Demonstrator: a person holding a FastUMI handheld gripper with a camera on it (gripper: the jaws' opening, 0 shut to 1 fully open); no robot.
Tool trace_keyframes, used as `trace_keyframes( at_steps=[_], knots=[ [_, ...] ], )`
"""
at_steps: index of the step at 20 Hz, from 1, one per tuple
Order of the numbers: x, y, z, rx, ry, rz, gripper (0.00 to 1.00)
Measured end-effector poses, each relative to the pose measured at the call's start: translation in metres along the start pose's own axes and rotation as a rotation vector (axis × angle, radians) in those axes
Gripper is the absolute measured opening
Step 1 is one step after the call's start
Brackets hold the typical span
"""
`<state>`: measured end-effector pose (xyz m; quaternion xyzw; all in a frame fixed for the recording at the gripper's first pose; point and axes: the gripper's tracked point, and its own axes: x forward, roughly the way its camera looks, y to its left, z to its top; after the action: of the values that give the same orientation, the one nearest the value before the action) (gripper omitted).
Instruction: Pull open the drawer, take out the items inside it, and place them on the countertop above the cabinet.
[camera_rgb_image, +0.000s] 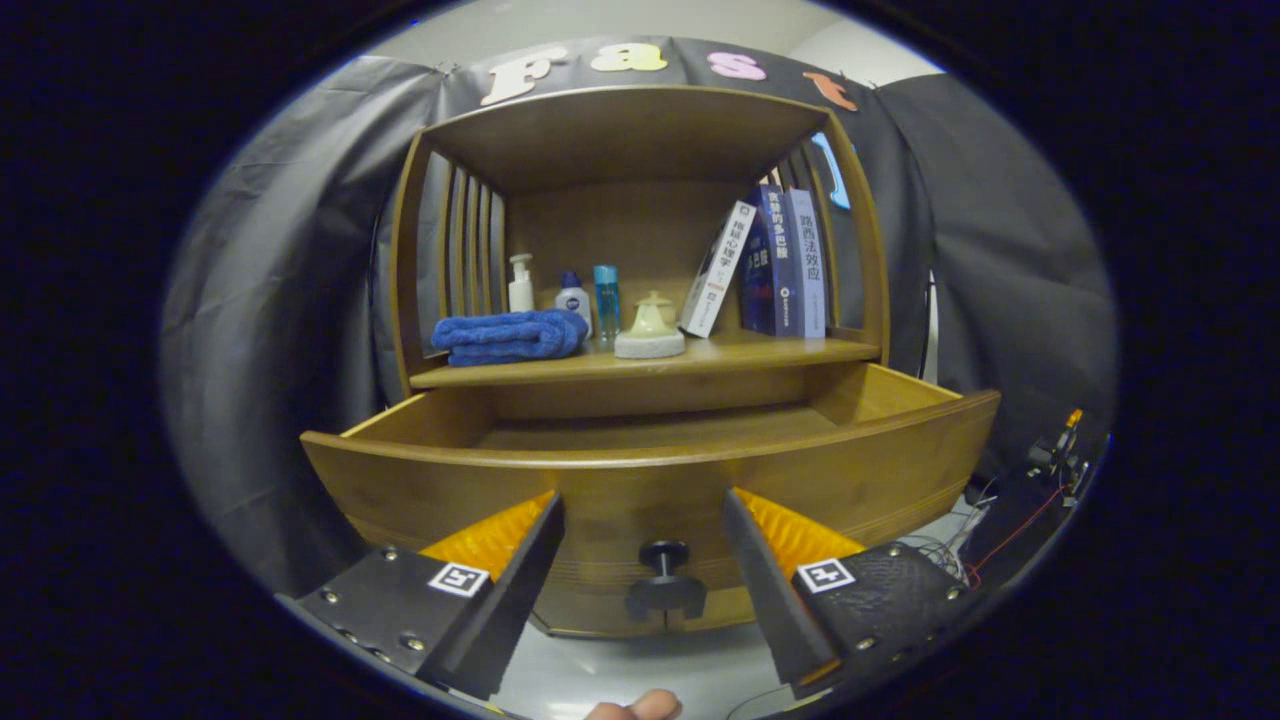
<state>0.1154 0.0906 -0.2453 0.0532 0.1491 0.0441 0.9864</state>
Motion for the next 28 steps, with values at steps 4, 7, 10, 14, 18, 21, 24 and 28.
trace_keyframes(
  at_steps=[4,7,10,14,18,21,24,28],
  knots=[
    [0.004,-0.001,0.005,0.006,-0.019,-0.001,0.97],
    [0.013,0.002,0.009,-0.010,-0.015,-0.004,0.98],
    [0.023,0.003,0.009,-0.014,0.014,-0.007,0.98],
    [0.036,0.001,0.010,0.000,0.019,-0.001,0.98],
    [0.059,0.003,0.013,0.028,0.011,0.007,0.98],
    [0.077,0.007,0.014,0.042,0.019,0.003,0.99],
    [0.092,0.008,0.016,0.046,0.020,0.007,0.99],
    [0.116,0.008,0.020,0.055,0.025,0.008,0.99]
  ],
)
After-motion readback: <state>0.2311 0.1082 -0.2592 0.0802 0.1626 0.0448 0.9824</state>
